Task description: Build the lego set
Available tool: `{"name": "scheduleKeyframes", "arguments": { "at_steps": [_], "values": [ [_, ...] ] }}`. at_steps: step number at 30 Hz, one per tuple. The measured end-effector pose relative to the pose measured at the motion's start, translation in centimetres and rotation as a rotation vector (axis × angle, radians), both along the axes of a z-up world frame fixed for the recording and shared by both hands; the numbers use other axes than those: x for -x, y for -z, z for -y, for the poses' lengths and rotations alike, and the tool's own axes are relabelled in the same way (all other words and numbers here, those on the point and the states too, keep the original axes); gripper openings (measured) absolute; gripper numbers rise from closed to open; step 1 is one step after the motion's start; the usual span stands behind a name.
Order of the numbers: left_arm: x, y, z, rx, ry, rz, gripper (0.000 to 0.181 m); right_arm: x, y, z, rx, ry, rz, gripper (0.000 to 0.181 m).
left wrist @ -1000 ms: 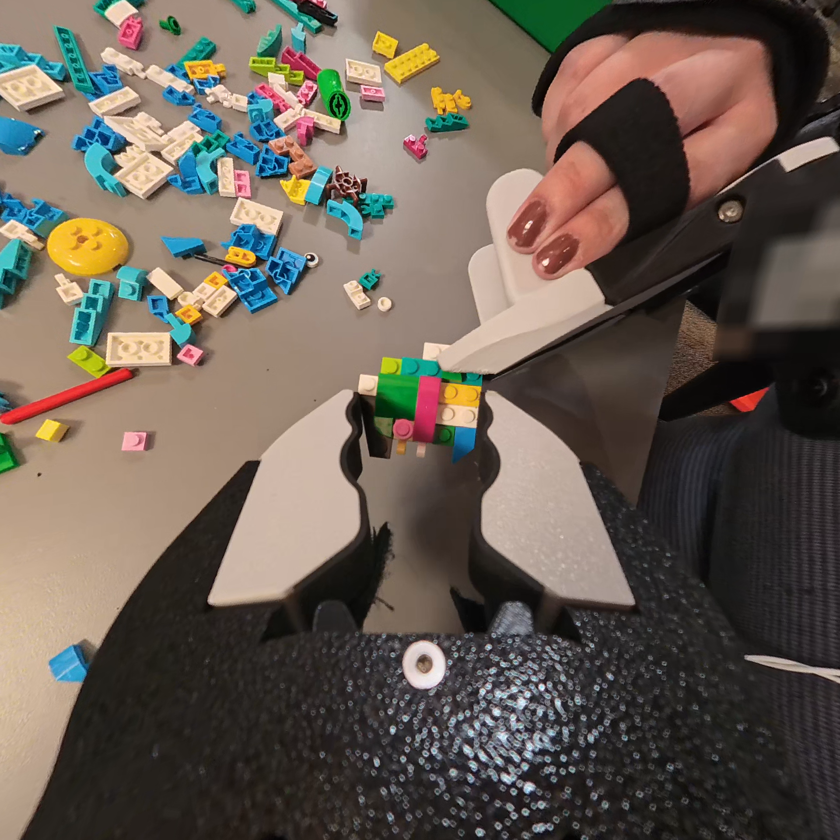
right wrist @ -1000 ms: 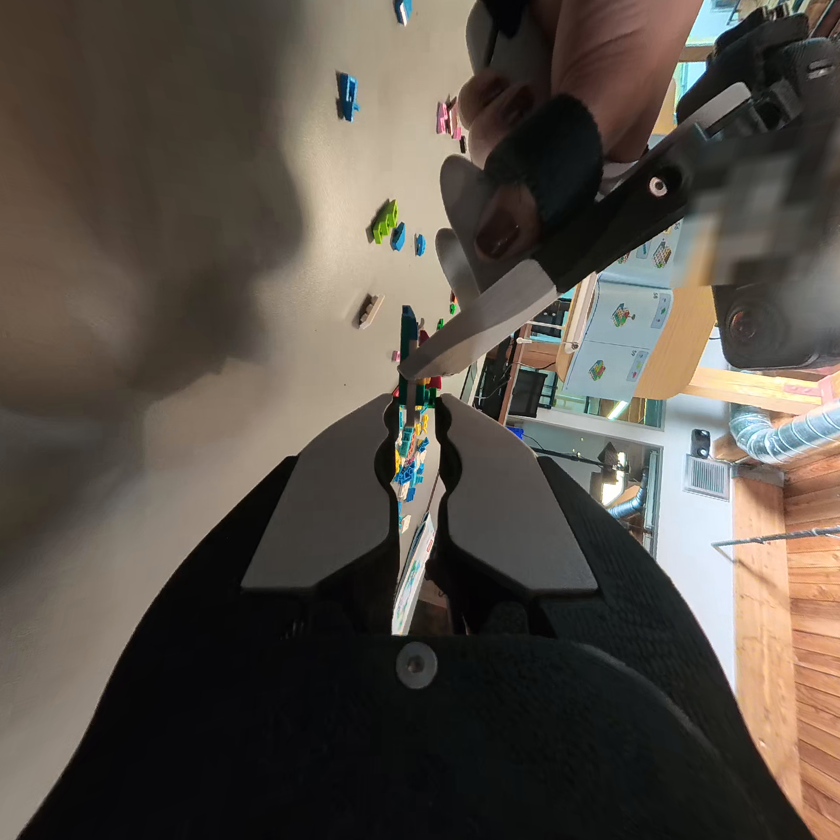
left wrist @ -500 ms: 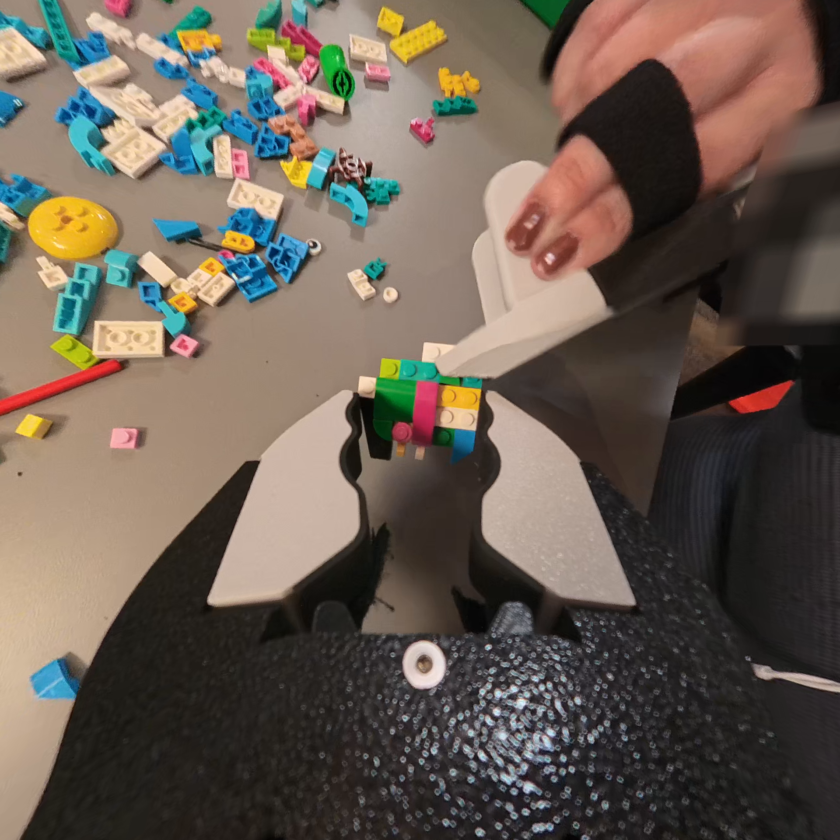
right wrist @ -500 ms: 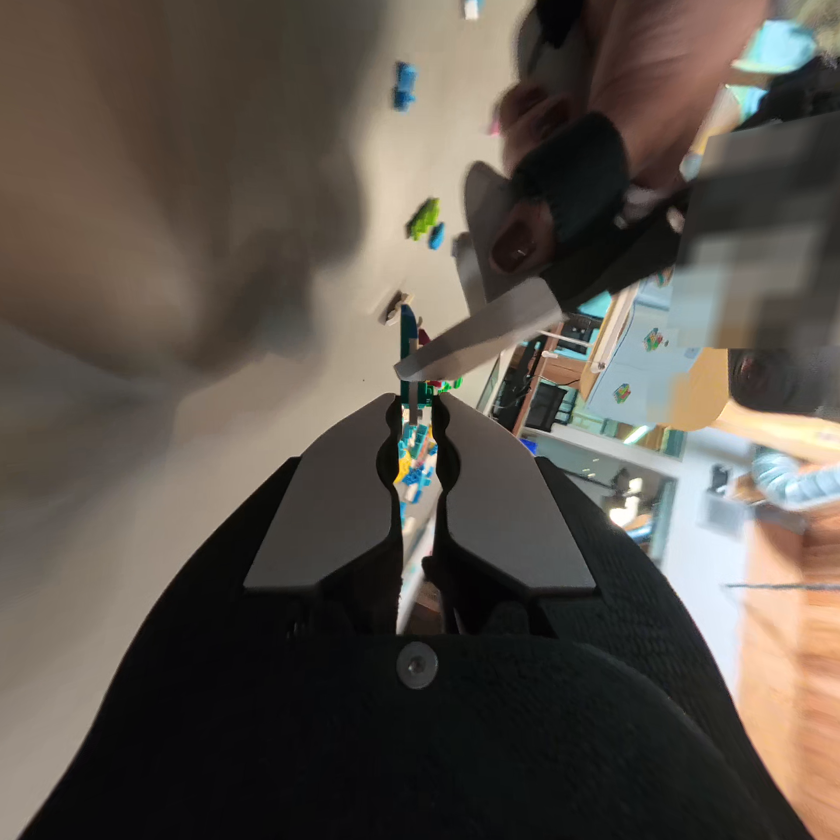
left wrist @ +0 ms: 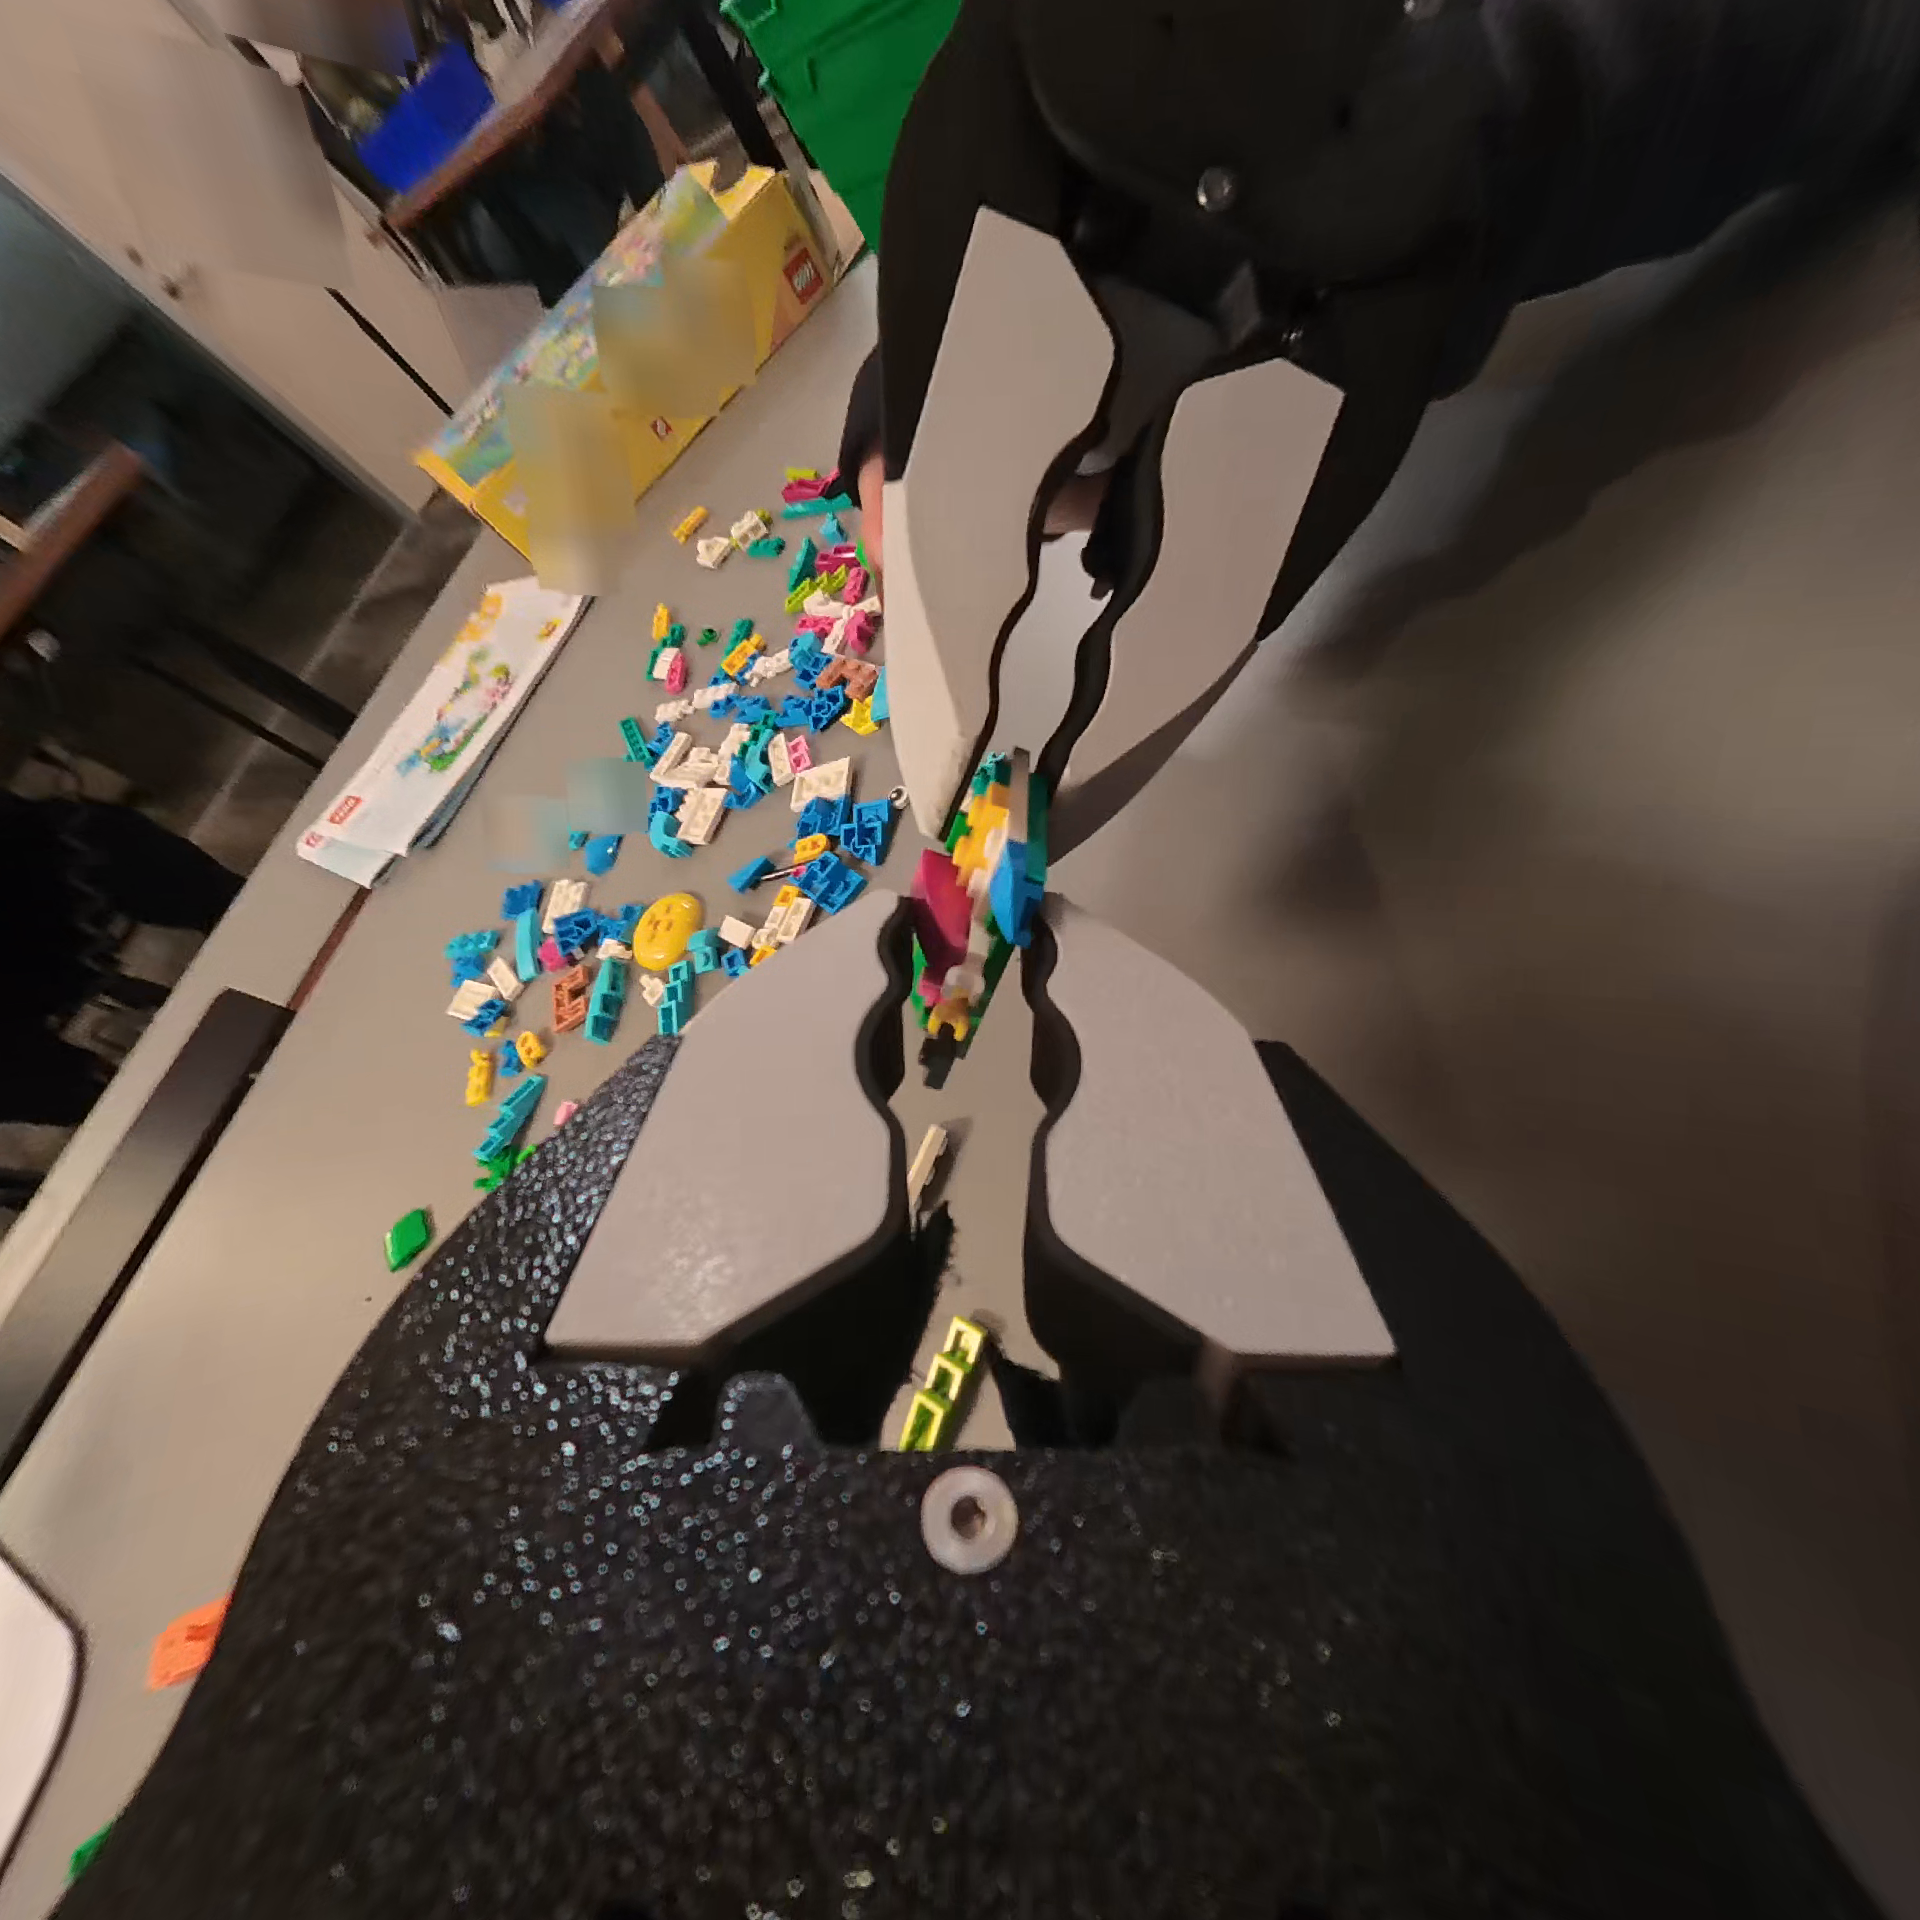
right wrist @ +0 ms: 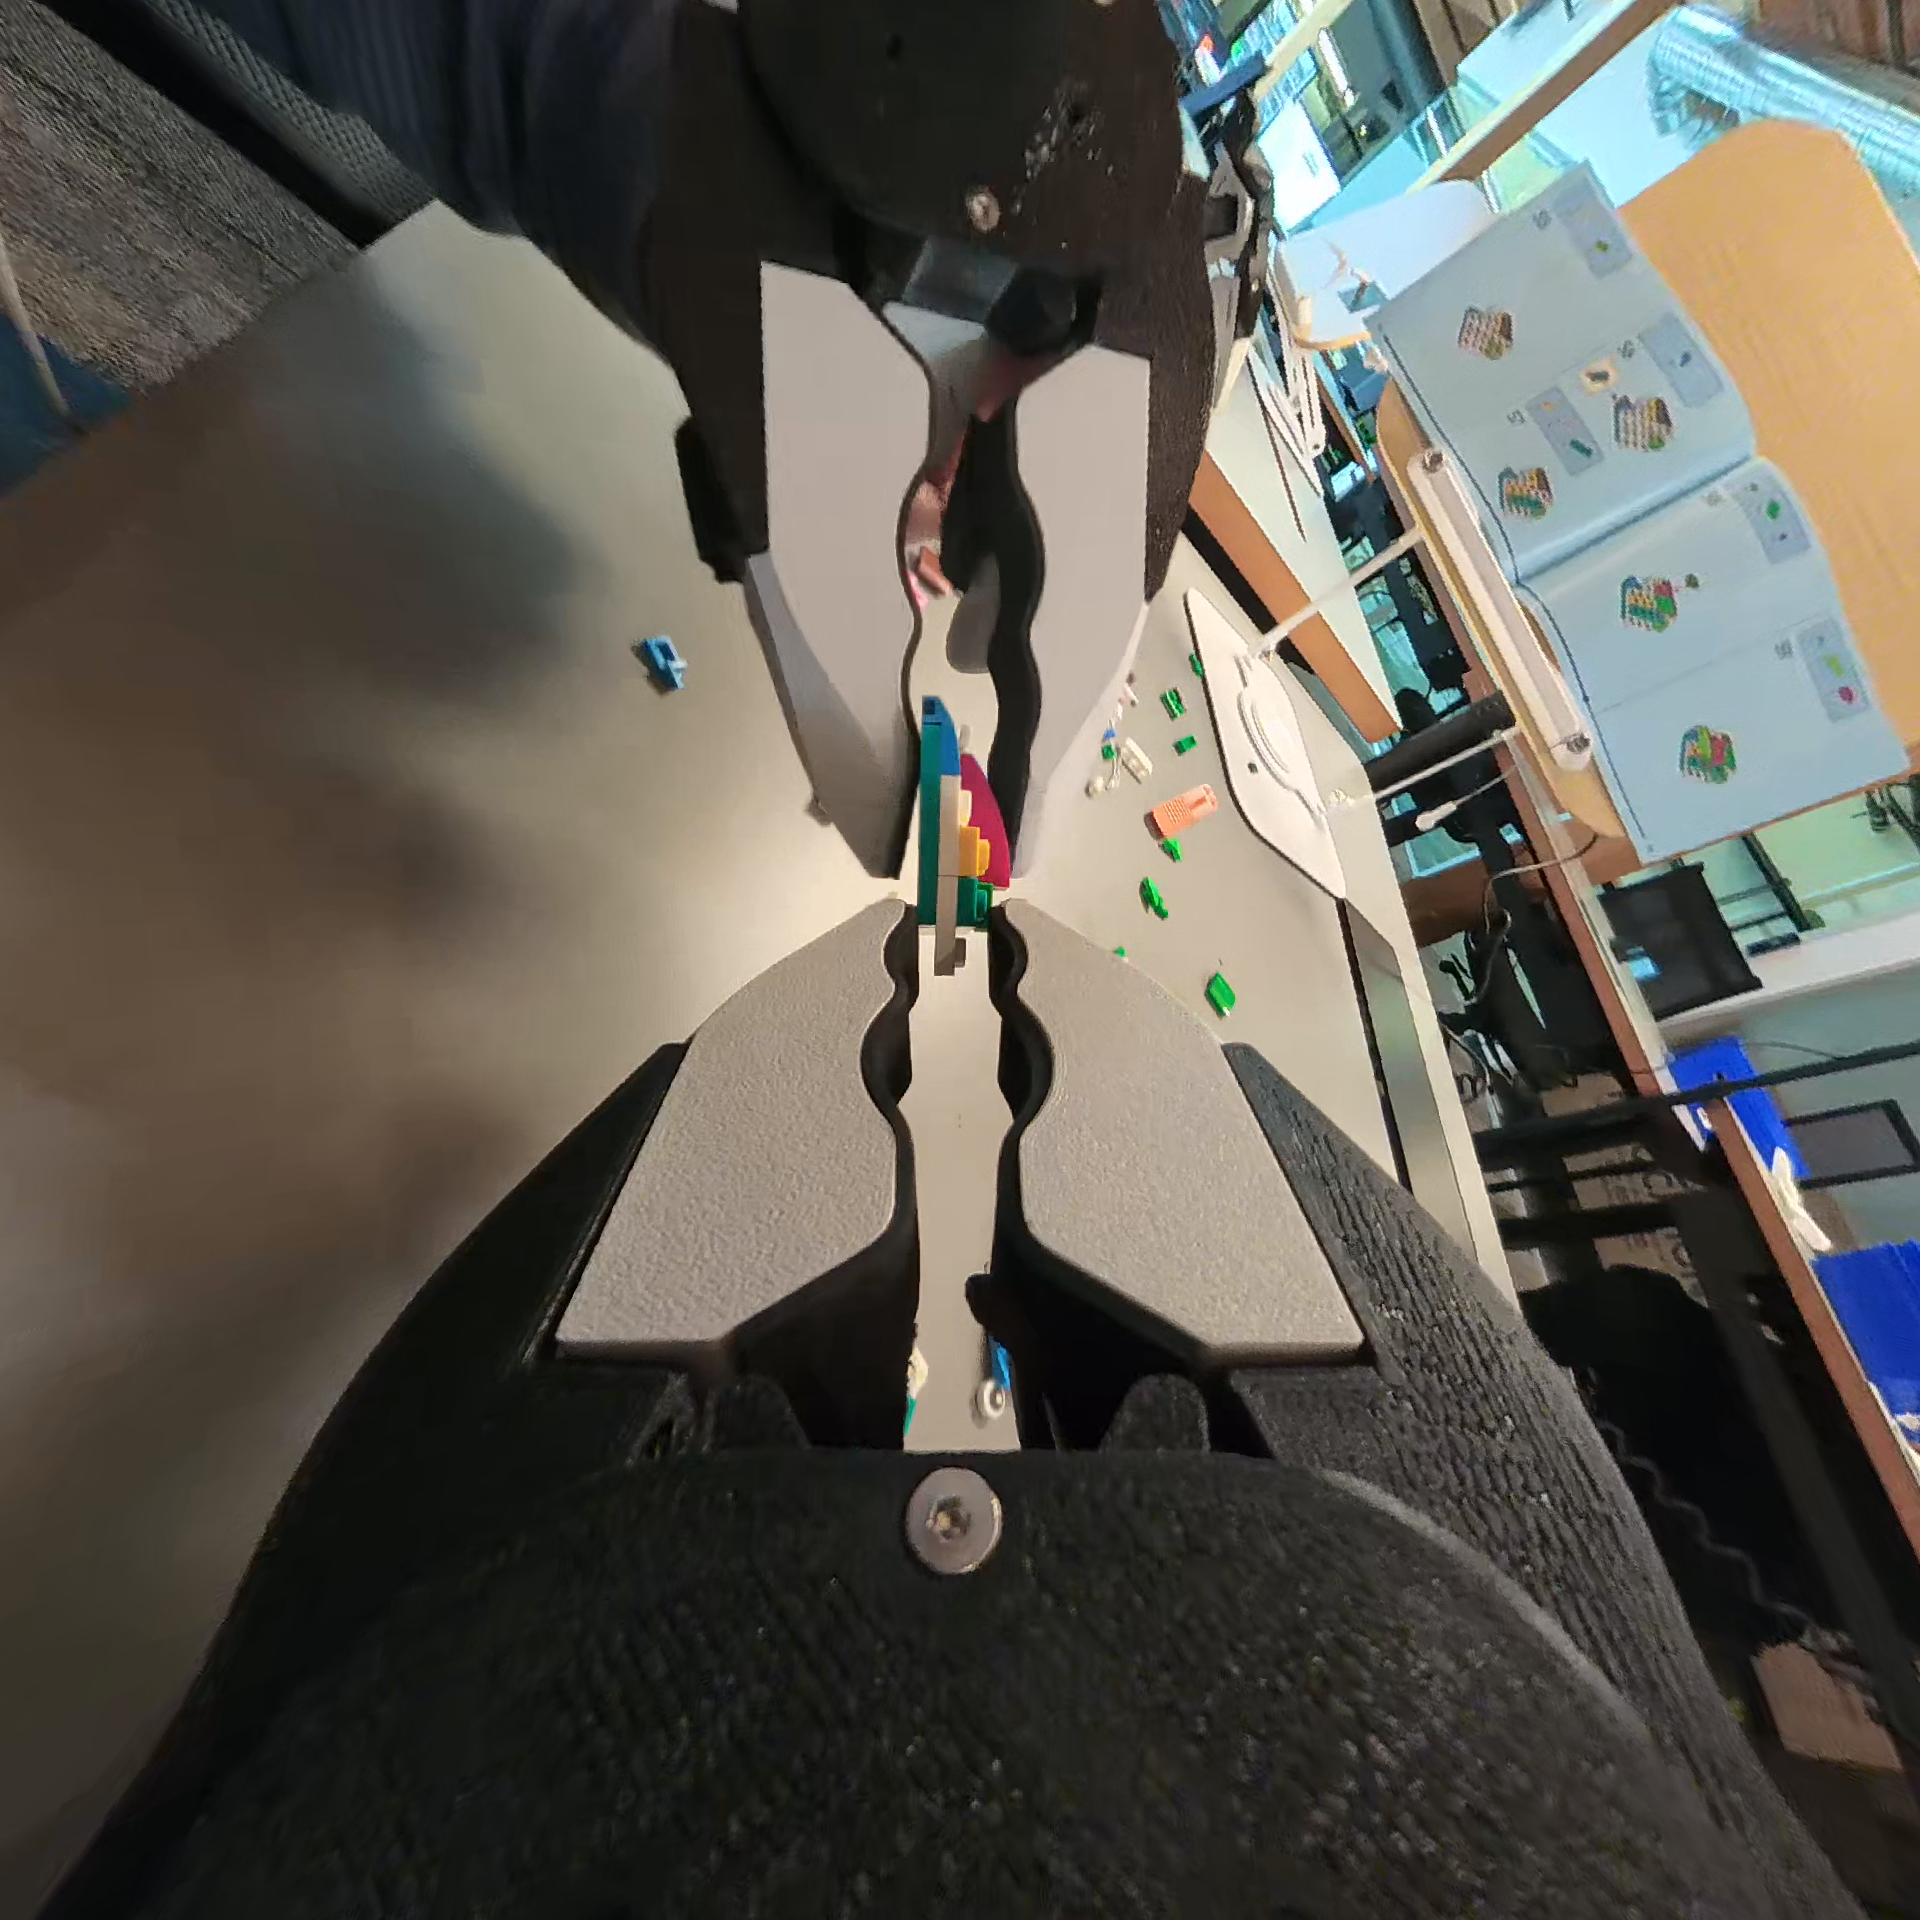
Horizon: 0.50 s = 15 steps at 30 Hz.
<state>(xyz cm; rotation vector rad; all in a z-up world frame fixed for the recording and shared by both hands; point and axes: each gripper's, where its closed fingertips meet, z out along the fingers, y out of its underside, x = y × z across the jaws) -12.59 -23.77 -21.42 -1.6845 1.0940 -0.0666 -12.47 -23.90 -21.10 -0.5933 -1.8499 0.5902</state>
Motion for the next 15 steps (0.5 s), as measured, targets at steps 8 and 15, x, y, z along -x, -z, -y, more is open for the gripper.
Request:
{"name": "scheduleKeyframes", "arguments": {
  "at_steps": [8,15],
  "values": [
    [1.2,0.6,0.9,-0.077,0.021,-0.132,0.015,1.0,0.5,1.1,0.011,-0.034,0.046,0.011],
    [2.0,0.4,1.3,-0.082,0.002,-0.141,0.015,1.8,0.2,1.7,-0.061,-0.031,0.039,0.012]
  ]
}}
